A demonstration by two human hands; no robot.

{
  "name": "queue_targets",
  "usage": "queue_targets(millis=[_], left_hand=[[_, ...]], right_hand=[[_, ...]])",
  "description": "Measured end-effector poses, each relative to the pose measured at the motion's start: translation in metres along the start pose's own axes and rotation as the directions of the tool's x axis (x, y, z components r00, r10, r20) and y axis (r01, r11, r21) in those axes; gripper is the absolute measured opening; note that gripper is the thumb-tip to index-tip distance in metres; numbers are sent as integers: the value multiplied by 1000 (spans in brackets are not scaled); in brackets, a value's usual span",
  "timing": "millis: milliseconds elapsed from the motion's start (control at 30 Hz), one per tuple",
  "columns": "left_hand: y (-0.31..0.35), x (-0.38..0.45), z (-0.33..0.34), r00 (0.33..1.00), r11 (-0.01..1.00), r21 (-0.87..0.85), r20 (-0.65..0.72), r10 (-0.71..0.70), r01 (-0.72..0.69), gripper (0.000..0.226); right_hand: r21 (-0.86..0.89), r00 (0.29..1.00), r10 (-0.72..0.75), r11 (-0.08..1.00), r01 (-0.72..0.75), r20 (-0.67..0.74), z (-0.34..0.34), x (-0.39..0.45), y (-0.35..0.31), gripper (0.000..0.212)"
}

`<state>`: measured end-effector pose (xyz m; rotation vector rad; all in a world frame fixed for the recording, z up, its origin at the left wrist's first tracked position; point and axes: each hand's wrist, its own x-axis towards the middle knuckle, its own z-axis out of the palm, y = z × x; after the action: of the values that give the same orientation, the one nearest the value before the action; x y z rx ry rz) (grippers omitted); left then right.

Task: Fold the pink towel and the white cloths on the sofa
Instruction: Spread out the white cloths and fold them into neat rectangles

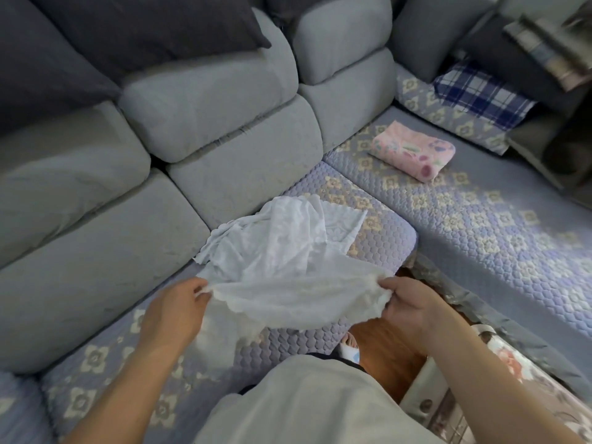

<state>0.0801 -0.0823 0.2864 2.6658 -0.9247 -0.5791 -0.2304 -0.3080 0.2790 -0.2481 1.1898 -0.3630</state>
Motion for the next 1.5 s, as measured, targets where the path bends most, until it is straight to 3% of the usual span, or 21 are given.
queue_targets(millis=[100, 233, 300, 400, 600, 733, 867, 900, 967, 1067, 1200, 1300, 1367, 1433, 1500], left_hand=[[33, -19, -3, 986, 972, -176, -80, 144, -156, 36], [98, -65, -3, 908, 825, -470, 104, 405, -314, 30], [110, -73, 4, 910, 790, -553, 127, 395, -266, 38], [104, -70, 13, 959, 754, -638, 84, 270, -156, 25], [79, -74, 19, 972, 862, -460, -11, 234, -213, 32], [69, -79, 13, 947, 886, -337, -138, 289, -320, 31], [71, -88, 9, 845, 783, -349, -360, 396, -516, 34], [73, -89, 9, 821, 753, -362, -398, 409, -550, 31], [76, -88, 11, 773, 693, -373, -452, 445, -617, 28], [82, -87, 14, 724, 643, -357, -474, 501, -678, 27], [78, -88, 19, 780, 649, -439, -428, 457, -621, 32], [76, -91, 17, 833, 650, -523, -380, 401, -552, 28], [79, -92, 13, 925, 693, -613, -265, 273, -380, 24], [79, -89, 13, 994, 689, -716, -81, 70, -107, 22], [73, -83, 14, 986, 559, -813, 107, -131, 163, 24]], right_hand=[[40, 991, -8, 999, 3, 136, 36, -21, 6, 38], [18, 973, 19, 1000, -24, 230, 91, -38, 32, 47], [21, 981, 13, 1000, -17, 194, 110, -41, 43, 48], [6, 989, -10, 1000, 9, 146, 123, -42, 53, 47], [78, 992, -123, 989, 125, -26, 114, -37, 33, 65], [54, 975, -192, 978, 199, -115, 110, -41, 21, 42], [217, 989, -147, 965, 145, -9, 108, -39, 22, 16], [250, 992, -111, 964, 92, 61, 108, -40, 27, 21], [133, 981, -8, 991, -19, 195, 108, -44, 40, 41], [-230, 953, 191, 963, -137, 234, 110, -53, 67, 49], [-328, 907, 282, 928, -176, 313, 107, -65, 82, 29], [-225, 939, 106, 974, -31, 328, 105, -65, 75, 18], [-218, 955, -52, 969, 120, 293, 104, -65, 65, 17], [-319, 952, -191, 911, 262, 238, 103, -67, 54, 17], [-434, 934, -314, 827, 356, 167, 101, -68, 43, 17]])
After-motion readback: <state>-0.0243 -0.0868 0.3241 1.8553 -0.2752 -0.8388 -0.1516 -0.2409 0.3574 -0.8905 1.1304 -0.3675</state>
